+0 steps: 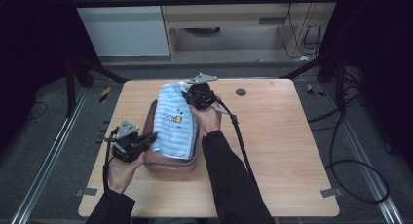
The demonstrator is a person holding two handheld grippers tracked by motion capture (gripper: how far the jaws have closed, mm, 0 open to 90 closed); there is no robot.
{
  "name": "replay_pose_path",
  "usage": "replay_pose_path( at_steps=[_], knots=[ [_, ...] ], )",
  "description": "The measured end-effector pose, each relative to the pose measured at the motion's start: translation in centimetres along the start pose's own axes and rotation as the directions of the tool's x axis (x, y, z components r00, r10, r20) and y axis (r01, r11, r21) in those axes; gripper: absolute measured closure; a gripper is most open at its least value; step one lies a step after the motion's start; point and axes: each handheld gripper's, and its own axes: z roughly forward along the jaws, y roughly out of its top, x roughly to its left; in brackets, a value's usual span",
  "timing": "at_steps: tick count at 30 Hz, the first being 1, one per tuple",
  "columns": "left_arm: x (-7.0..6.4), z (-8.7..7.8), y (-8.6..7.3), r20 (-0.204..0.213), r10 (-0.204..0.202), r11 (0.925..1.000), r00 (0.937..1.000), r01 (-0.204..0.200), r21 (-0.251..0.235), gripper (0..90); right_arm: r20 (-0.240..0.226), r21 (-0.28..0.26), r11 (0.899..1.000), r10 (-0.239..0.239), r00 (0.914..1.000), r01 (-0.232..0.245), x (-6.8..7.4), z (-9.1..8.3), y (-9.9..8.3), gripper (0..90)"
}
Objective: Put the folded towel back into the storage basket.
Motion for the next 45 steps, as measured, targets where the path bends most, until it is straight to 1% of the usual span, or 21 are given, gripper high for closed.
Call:
replay_pose_path(
  at_steps=[2,4,7,12,15,16,19,23,26,29,31,33,38,41,45],
  knots=[
    [0.0,0.2,-0.2,0.001,-0.004,1.0000,1.0000,0.004,0.008,85.4,-0.002,0.004,1.000,0.002,1.0000,-0.002,0.0,0.3,-0.3,81.5],
    [0.0,0.4,-0.4,0.001,0.001,0.9998,1.0000,-0.001,0.017,85.4,-0.002,0.011,1.000,0.008,1.0000,-0.008,0.0,0.5,-0.6,81.5],
    [0.1,0.6,-0.7,-0.002,0.002,0.9997,1.0000,-0.002,0.025,85.4,-0.004,0.014,1.000,0.002,1.0000,-0.002,0.0,0.7,-0.9,81.5],
    [0.1,0.8,-1.1,-0.002,0.002,0.9993,1.0000,-0.001,0.036,85.3,-0.005,0.028,0.999,0.015,0.9999,-0.015,-0.1,1.2,-1.7,81.5],
    [0.2,0.9,-1.4,-0.006,0.008,0.9989,0.9999,-0.008,0.047,85.4,-0.008,0.034,0.999,0.017,0.9998,-0.017,-0.1,1.4,-2.0,81.4],
    [0.3,1.1,-1.6,-0.007,0.001,0.9986,1.0000,0.000,0.053,85.4,-0.009,0.045,0.999,0.007,0.9999,-0.007,0.0,1.7,-2.3,81.5],
    [0.4,1.3,-1.8,-0.011,0.000,0.9981,0.9999,0.001,0.062,85.4,-0.011,0.048,0.999,0.013,0.9999,-0.012,0.0,2.0,-2.6,81.5],
    [0.4,1.5,-2.0,-0.015,0.004,0.9976,0.9999,-0.003,0.069,85.4,-0.013,0.054,0.998,0.012,0.9998,-0.012,0.0,2.3,-2.9,81.5],
    [0.3,1.8,-2.3,-0.017,0.008,0.9968,0.9998,-0.006,0.080,85.4,-0.011,0.063,0.998,0.017,0.9998,-0.016,0.0,2.5,-3.4,81.4],
    [0.2,1.9,-2.5,-0.020,0.008,0.9961,0.9998,-0.006,0.088,85.4,-0.013,0.076,0.997,0.010,0.9999,-0.009,0.0,2.8,-3.9,81.4],
    [0.1,1.9,-2.7,-0.020,0.009,0.9956,0.9998,-0.007,0.094,85.3,-0.015,0.079,0.997,0.019,0.9997,-0.018,0.0,2.8,-4.2,81.4],
    [0.1,2.0,-2.8,-0.021,0.012,0.9952,0.9997,-0.010,0.097,85.3,-0.015,0.082,0.996,0.017,0.9997,-0.016,0.0,2.9,-4.4,81.3],
    [0.1,2.2,-3.2,-0.020,0.007,0.9939,0.9998,-0.004,0.110,85.3,-0.013,0.096,0.995,0.019,0.9997,-0.018,-0.1,3.1,-4.9,81.1],
    [0.2,2.3,-3.3,-0.021,0.007,0.9932,0.9998,-0.005,0.116,85.3,-0.010,0.114,0.993,0.026,0.9996,-0.024,-0.2,3.3,-5.4,80.7],
    [0.3,2.5,-3.5,-0.028,0.002,0.9925,0.9996,0.002,0.122,84.9,-0.007,0.127,0.992,0.028,0.9996,-0.027,-0.2,3.5,-5.7,79.8]
  ],
)
